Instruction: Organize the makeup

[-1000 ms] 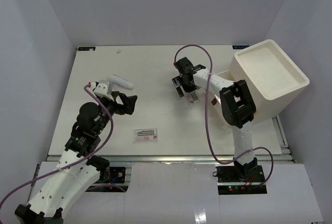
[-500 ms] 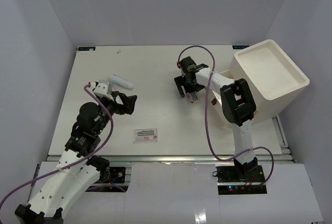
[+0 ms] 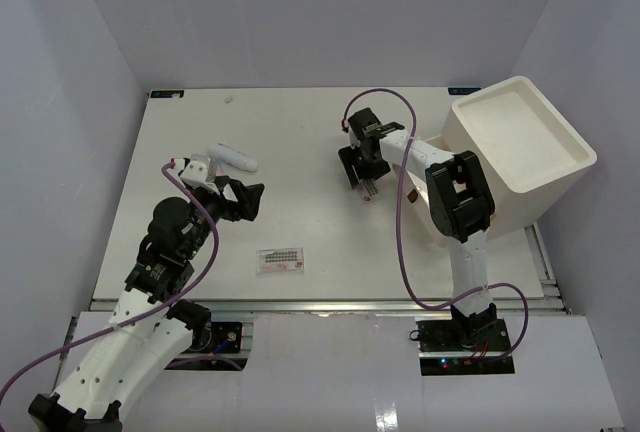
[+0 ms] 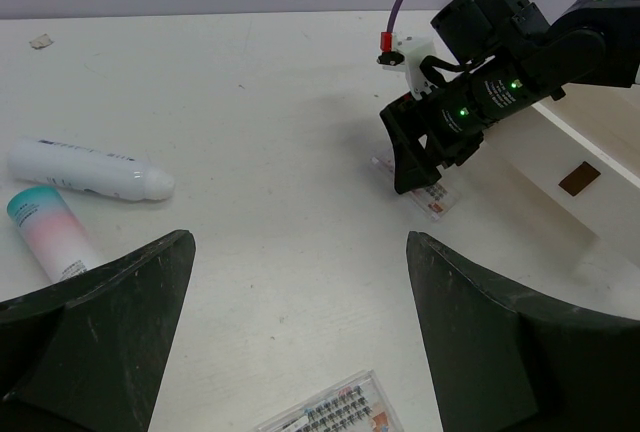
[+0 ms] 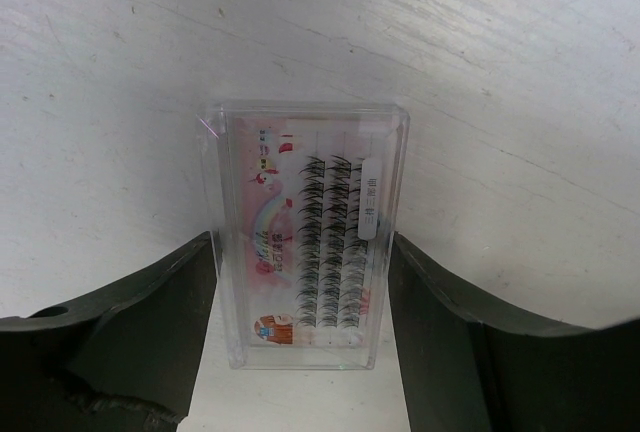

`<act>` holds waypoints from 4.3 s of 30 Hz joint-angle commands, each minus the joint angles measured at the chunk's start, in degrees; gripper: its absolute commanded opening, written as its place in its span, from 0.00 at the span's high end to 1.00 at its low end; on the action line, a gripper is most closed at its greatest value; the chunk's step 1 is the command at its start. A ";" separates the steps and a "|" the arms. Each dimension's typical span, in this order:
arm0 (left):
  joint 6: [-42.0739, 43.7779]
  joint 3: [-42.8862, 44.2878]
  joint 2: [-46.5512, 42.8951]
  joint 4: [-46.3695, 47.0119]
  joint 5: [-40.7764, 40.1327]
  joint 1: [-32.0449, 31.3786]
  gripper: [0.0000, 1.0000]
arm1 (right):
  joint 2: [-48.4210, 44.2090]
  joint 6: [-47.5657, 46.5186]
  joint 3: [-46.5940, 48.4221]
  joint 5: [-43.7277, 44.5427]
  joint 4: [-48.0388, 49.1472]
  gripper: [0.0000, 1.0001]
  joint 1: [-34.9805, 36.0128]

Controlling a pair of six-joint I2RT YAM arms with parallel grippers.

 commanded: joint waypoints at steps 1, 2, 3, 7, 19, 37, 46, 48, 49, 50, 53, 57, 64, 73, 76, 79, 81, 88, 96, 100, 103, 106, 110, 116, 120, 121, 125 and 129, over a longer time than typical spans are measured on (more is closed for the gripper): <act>0.49 -0.17 -0.69 0.50 -0.65 -0.12 0.02 | -1.74 -3.82 0.42 -6.22 -0.93 0.69 0.40; 0.52 -0.17 -0.66 0.50 -0.55 -0.12 0.02 | -2.38 -5.25 0.56 -7.85 -1.10 0.74 0.63; 0.52 -0.17 -0.61 0.56 -0.44 -0.12 0.02 | -3.13 -6.01 0.77 -8.94 -1.31 0.79 0.80; 0.68 -0.26 -0.52 0.65 0.42 -0.12 0.02 | -7.96 -15.48 1.48 -24.36 -4.50 0.88 1.90; 0.93 -0.32 -0.55 0.65 1.50 -0.12 0.02 | -26.44 -30.52 3.77 -39.32 -14.01 0.90 -0.68; 1.20 -0.33 0.63 0.91 6.40 -0.12 0.02 | -41.71 -28.56 -19.49 -9.03 -0.09 0.59 -18.27; 1.31 -0.61 1.27 1.08 7.47 -0.12 0.02 | -39.77 -28.46 -18.85 -7.81 0.53 0.17 -18.36; 1.31 -0.61 1.78 1.08 8.27 -0.12 0.02 | -40.50 -28.23 -18.00 -9.18 -0.38 0.14 -18.36; 1.25 -0.59 2.17 1.10 8.77 -0.12 0.02 | -40.90 -28.15 -17.38 -10.15 -0.97 0.14 -18.34; 1.04 -0.52 2.64 1.17 9.06 -0.12 0.02 | -41.13 -28.08 -16.64 -11.36 -1.34 0.13 -18.28; -0.03 -0.10 3.90 0.75 10.36 -0.12 0.02 | -42.22 -28.17 -15.00 -14.67 -2.90 0.12 -18.36; -4.76 0.48 6.25 -0.50 14.29 -0.12 0.02 | -45.08 -33.48 -15.74 -29.45 -5.53 0.08 -18.31; -28.16 4.82 16.72 -19.31 13.76 -0.12 0.02 | -52.26 -42.31 -27.04 -54.73 -3.36 0.05 -15.39; -51.54 1.58 21.03 -33.28 7.84 -0.12 0.02 | -52.12 -40.25 -33.14 -57.76 2.15 0.10 -15.37; -58.08 1.50 25.39 -36.61 9.09 -0.40 0.02 | -53.16 -39.25 -35.25 -57.85 4.21 0.10 -15.37; -66.55 0.48 28.44 -38.16 11.99 -1.60 0.02 | -53.92 -39.09 -36.18 -57.69 4.77 0.10 -15.47; -72.72 -0.17 28.82 -38.64 11.39 -3.52 0.02 | -54.69 -39.33 -36.62 -57.30 5.02 0.10 -15.56; -81.44 1.67 34.81 -39.53 7.43 -8.73 0.02 | -56.73 -39.58 -38.24 -57.04 5.98 0.10 -15.90; -82.44 3.82 43.30 -35.79 4.33 -8.53 0.02 | -58.62 -40.21 -39.23 -57.92 5.89 0.10 -16.34; -82.01 5.24 45.10 -34.32 2.91 -7.79 0.02 | -59.19 -40.38 -39.56 -58.34 5.80 0.10 -16.34; -82.01 5.54 46.10 -33.34 2.51 -7.46 0.02 | -59.26 -40.60 -39.78 -58.47 5.76 0.10 -16.34; -82.31 5.77 46.14 -32.88 2.46 -7.36 0.02 | -58.97 -40.74 -39.83 -58.66 5.47 0.10 -16.34; -82.45 6.14 45.50 -32.33 -0.56 -6.90 0.02 | -58.65 -40.91 -39.74 -58.90 5.19 0.10 -16.29; -82.36 7.39 44.96 -30.84 -0.77 -6.27 0.02 | -58.00 -41.18 -39.74 -58.96 4.92 0.10 -16.34; -82.45 7.83 44.46 -30.48 -2.01 -6.11 0.02 | -57.56 -41.42 -39.58 -59.13 4.49 0.10 -16.34; -82.45 7.75 44.71 -30.47 -1.86 -5.79 0.02 | -57.47 -41.44 -39.57 -59.21 4.41 0.10 -16.34; -82.25 7.56 47.50 -28.98 -0.31 -5.38 0.02 | -57.35 -41.46 -39.57 -59.24 4.29 0.10 -16.34; -81.95 7.64 49.62 -27.53 0.16 -5.14 0.02 | -57.11 -41.52 -39.48 -59.47 3.96 0.10 -16.34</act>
